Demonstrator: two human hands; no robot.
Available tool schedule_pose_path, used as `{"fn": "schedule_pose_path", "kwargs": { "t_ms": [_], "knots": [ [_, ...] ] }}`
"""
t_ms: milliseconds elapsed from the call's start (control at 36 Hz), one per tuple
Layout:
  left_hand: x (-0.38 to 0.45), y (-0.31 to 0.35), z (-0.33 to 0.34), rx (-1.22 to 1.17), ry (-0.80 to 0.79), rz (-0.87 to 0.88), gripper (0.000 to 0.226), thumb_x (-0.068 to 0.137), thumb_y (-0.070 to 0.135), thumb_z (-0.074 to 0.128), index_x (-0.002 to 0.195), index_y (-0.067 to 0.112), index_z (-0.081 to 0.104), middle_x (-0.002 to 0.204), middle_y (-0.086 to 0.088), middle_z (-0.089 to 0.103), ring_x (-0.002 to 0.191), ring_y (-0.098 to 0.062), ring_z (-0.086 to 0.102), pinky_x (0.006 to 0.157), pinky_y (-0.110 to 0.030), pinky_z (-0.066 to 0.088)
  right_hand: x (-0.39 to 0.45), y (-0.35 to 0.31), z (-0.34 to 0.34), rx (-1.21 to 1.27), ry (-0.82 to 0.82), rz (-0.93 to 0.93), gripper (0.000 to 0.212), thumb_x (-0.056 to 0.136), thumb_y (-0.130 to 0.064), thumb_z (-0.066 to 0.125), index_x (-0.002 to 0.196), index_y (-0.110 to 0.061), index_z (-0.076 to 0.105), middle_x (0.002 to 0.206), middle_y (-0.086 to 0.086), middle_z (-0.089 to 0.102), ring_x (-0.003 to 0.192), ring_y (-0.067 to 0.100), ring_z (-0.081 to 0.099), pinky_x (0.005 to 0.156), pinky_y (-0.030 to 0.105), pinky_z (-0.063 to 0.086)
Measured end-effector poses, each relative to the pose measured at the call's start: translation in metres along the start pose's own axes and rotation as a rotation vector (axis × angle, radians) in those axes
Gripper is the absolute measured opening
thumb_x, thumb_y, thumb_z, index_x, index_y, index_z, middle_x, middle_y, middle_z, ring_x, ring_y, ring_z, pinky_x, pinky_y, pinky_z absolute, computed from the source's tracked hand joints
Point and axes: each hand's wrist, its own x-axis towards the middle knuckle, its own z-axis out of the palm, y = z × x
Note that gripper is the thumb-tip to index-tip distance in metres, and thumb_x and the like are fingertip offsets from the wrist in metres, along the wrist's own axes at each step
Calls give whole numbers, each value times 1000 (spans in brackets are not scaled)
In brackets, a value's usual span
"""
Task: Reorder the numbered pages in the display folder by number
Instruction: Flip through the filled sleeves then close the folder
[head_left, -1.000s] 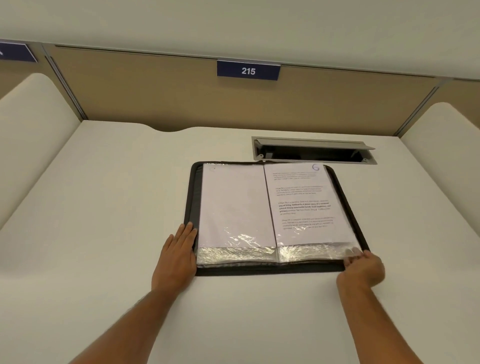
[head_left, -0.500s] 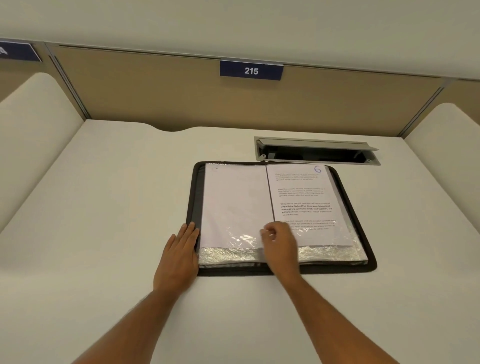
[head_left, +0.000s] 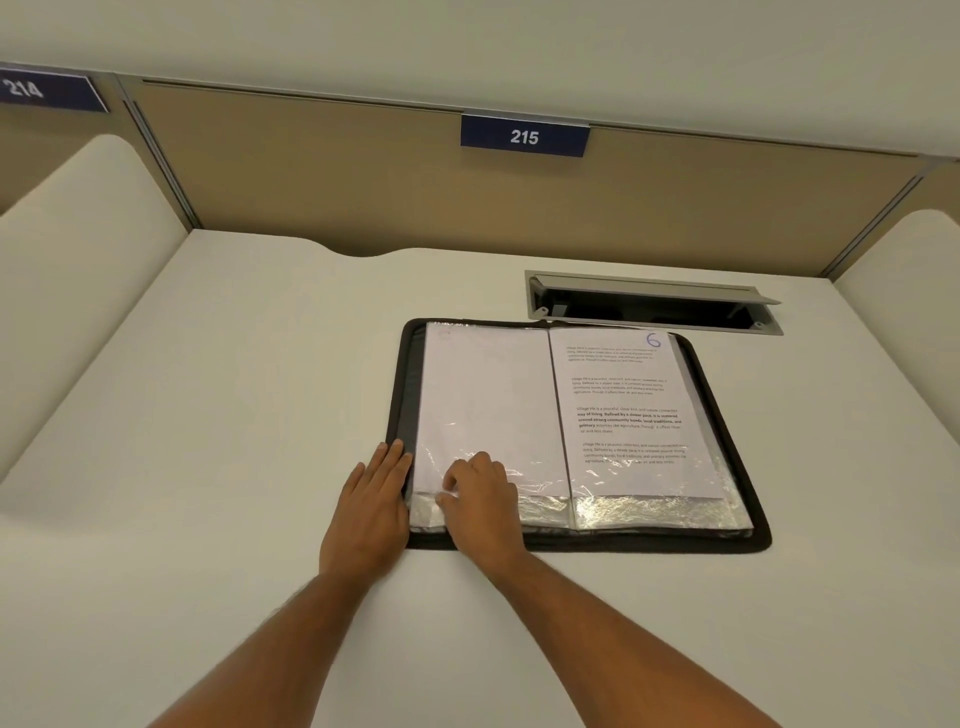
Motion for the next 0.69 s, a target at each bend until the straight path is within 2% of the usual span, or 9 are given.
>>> {"fn": "schedule_pose_path", "kwargs": {
  "t_ms": [56,139,278,333,389,444,556,639,694],
  "knots": [
    [0,1,0,3,6,-1,70,92,28,11,157,16,35,165,3,24,154,-13,18,125,-37,16,2,0,-1,27,18,25,4,96,-23,64,95,-23,67,100,-5,58,95,15,56,84,36,52],
    [0,2,-1,9,7,-2,71,92,29,10,157,16,34,166,3,24,154,-13,17,125,-37,16,4,2,-5,203,36,119,10,95,-20,64,86,-23,67,88,-10,62,81,10,61,75,35,57],
    [0,2,-2,14,8,2,69,93,29,11,157,17,35,166,4,24,154,-12,16,126,-38,17,1,8,-27,591,39,284,6,97,-18,65,93,-21,66,94,-7,65,88,8,63,75,18,52],
    [0,1,-1,17,5,4,69,93,29,12,157,18,35,166,4,24,154,-12,16,126,-38,16,1,16,-40,789,15,347,5,97,-14,66,94,-18,68,94,-2,69,90,12,65,72,16,53],
    [0,0,-1,15,4,7,69,93,29,13,157,18,35,166,4,24,154,-12,17,126,-37,16,0,29,-50,1005,-1,433,4,95,-12,70,93,-15,71,98,2,73,96,19,67,81,29,60],
    [0,0,-1,12,9,9,68,92,28,14,156,17,37,165,3,26,154,-13,18,125,-38,18,-1,43,-60,1183,15,523,6,89,-12,75,88,-17,72,104,3,75,103,26,67,86,44,58],
    [0,0,0,11,11,10,68,93,28,15,154,15,40,164,3,28,153,-13,21,124,-38,18,-2,73,-83,1441,108,674,2,92,-19,71,93,-18,69,104,5,76,95,26,69,75,40,52],
    [1,0,0,14,10,12,69,92,29,14,155,15,39,165,3,27,154,-13,19,124,-38,17,-9,101,-99,1684,192,706,4,95,-16,65,98,-16,67,101,5,75,100,27,71,89,51,53],
    [1,1,-1,17,14,10,69,92,29,14,155,16,39,165,3,27,153,-13,20,124,-38,18,-15,121,-109,1784,288,719,28,85,-15,71,113,-17,67,95,0,72,112,22,67,97,53,49]
  ]
}}
